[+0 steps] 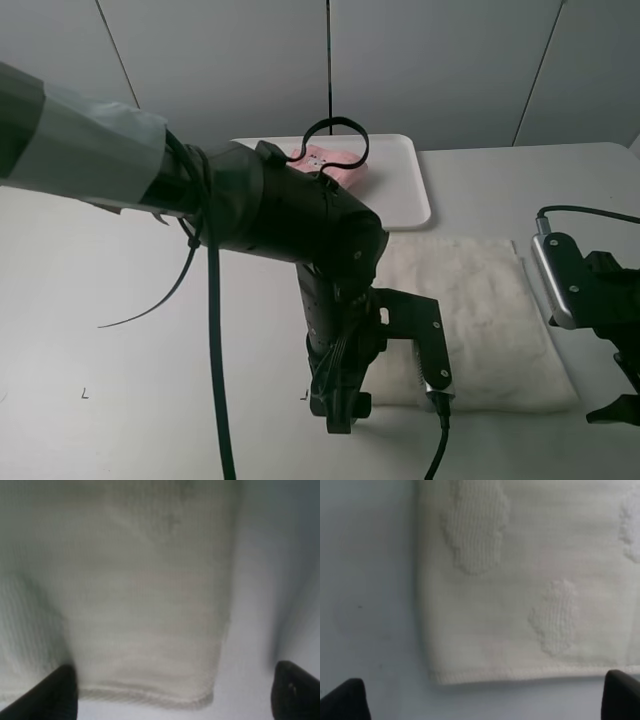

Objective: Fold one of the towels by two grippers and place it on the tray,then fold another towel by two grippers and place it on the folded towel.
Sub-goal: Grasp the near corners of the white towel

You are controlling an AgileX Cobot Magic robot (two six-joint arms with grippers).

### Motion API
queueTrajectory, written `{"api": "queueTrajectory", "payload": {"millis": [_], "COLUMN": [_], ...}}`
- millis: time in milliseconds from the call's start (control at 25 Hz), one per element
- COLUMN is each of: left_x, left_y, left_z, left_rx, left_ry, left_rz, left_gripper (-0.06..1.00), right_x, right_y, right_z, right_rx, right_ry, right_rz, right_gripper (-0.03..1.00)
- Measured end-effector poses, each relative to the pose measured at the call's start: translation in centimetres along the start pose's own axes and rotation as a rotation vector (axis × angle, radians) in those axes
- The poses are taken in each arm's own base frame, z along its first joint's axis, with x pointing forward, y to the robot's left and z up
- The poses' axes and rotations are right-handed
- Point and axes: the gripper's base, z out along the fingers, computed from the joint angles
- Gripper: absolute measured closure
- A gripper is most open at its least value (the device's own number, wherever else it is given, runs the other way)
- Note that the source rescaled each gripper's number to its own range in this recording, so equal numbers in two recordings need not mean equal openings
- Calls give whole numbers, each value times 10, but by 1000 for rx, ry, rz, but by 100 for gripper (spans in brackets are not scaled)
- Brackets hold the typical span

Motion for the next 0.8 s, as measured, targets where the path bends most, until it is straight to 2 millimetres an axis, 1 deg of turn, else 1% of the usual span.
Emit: {"api": "queueTrajectory", "payload": {"millis": [320, 560, 680, 800], "left_x": [-1, -1, -1, -1], "left_y": [0, 1, 1, 1], "left_z": [0, 0, 0, 0], "left_rx": [-5, -8, -8, -10], "left_ry": [-9, -14, -14, -13], "left_rz": [0, 0, 0, 2], "left_gripper": [-4, -4, -4, -4], "right_x": [1, -15, -16, -15], "right_y": [4, 4, 2, 3], "right_z": [6, 20, 29, 30], "right_rx": [-11, -34, -42, -51], "right_ry": [4, 9, 25, 40], "right_rz": [-14, -106, -71, -60], "right_gripper": [-3, -3, -3, -3]}}
